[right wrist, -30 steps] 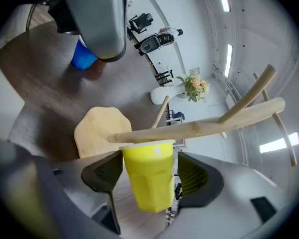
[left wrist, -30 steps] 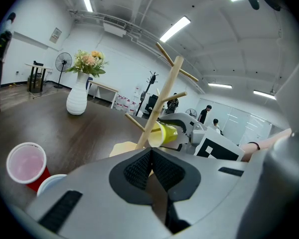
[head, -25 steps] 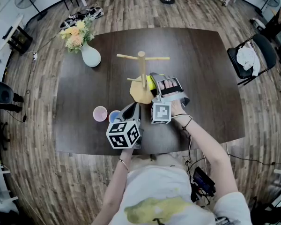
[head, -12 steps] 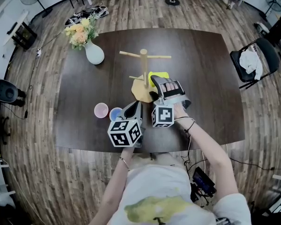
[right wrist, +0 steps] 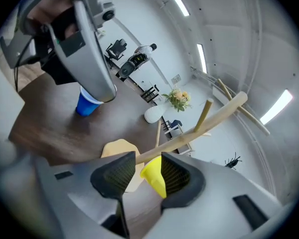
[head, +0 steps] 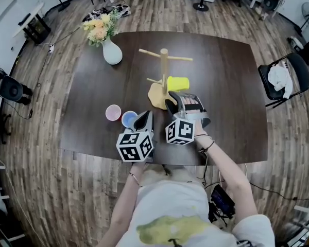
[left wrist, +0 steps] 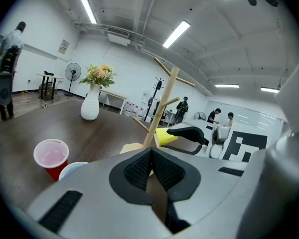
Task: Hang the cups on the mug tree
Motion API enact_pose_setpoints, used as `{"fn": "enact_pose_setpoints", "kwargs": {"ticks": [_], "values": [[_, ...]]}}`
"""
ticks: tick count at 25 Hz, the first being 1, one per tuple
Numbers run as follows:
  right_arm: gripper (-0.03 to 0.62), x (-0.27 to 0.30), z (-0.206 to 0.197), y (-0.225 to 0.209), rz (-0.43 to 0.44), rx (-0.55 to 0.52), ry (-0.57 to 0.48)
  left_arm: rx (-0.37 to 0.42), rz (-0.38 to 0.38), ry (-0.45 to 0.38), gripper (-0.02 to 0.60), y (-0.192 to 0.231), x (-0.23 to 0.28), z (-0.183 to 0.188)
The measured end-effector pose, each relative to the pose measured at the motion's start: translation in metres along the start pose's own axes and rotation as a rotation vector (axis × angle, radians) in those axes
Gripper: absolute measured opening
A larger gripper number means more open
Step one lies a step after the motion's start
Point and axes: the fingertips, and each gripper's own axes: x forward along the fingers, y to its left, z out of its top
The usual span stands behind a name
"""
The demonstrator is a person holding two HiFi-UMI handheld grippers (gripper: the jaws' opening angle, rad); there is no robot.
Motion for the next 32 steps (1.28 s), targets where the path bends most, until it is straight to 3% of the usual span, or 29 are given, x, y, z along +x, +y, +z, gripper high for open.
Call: {"fn": "enact_pose_setpoints", "kwargs": {"ticks": [6,9,14,21,32], "values": [[0.067,-0.008,0.009,0.007,0.031,0.150,-0.032,-0.022,0.058,-0.028,0.017,0.009,-0.019,-0.008],[0.041,-0.010,0.014,0.013,0.053,0.234,-0.050,-0.033,0.085,-0.037,0.017,0.017,-0.027,-0.012],[0.025,-0.013,0.029,0.032,0.130,0.355,-0.090,-0.045,0.123,-0.038,0.017,0.029,-0.040,-0.020],[0.020,-0.015,0.046,0.070,0.322,0.542,-0.102,-0.063,0.176,-0.023,0.017,0.049,-0.062,-0.032],[0.021,-0.019,0.080,0.118,0.433,0.756,-0.122,-0.092,0.188,0.030,0.015,0.084,-0.091,-0.055]]}}
